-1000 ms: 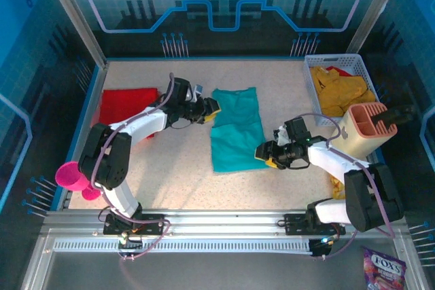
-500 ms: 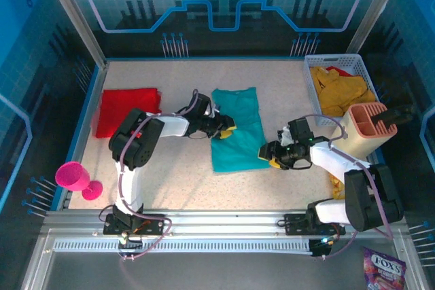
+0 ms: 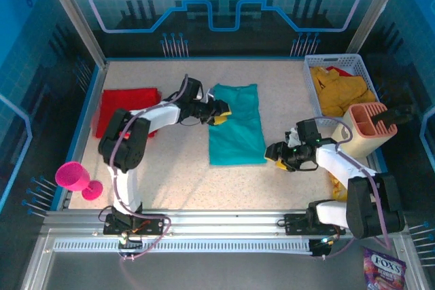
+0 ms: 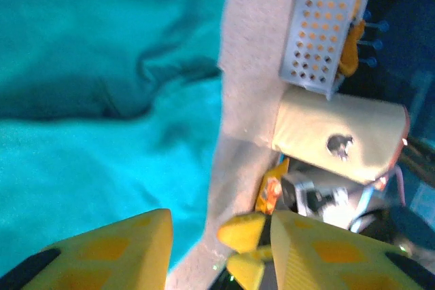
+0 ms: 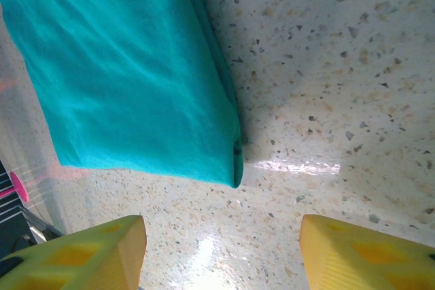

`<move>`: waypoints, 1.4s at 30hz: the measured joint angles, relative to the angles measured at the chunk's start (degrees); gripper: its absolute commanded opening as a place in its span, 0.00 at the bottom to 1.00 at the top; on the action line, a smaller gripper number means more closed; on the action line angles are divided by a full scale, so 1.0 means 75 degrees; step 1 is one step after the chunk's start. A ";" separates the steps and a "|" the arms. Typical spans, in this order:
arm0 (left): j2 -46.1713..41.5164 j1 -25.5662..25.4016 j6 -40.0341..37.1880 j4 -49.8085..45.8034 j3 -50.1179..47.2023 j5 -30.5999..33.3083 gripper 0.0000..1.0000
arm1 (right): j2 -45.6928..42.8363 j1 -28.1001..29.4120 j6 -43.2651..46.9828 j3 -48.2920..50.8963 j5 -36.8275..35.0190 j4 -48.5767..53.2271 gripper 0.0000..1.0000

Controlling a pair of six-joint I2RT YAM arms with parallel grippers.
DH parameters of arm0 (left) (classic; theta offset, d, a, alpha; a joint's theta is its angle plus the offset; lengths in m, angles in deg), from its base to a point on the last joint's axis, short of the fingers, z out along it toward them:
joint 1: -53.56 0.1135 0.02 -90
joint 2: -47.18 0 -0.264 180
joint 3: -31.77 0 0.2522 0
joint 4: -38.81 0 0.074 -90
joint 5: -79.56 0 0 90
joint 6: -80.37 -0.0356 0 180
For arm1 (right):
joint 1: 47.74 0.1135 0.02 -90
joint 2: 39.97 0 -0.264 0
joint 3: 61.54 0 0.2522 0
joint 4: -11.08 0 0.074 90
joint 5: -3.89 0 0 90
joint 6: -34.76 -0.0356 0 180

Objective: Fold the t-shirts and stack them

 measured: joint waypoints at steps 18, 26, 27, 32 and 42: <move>-0.2926 -0.0799 -0.0685 -0.0554 -0.4555 0.1501 0.50 | 0.1233 0.0329 0.0248 -0.0752 -0.0026 -0.0003 0.68; -0.2707 -0.1119 -0.0207 0.0251 -0.4628 0.1894 0.45 | 0.1655 0.0705 0.0166 -0.0766 -0.0160 -0.0204 0.66; -0.2637 -0.1145 -0.0192 0.0280 -0.4628 0.1953 0.44 | 0.1658 0.0708 0.0160 -0.0766 -0.0172 -0.0207 0.66; -0.2445 -0.1209 -0.0201 0.0207 -0.4558 0.2206 0.43 | 0.1754 0.0711 0.0047 -0.0836 -0.0187 -0.0181 0.64; -0.2291 -0.1309 -0.0178 -0.0076 -0.4319 0.2401 0.41 | 0.1947 0.0749 -0.0096 -0.1008 -0.0227 -0.0023 0.61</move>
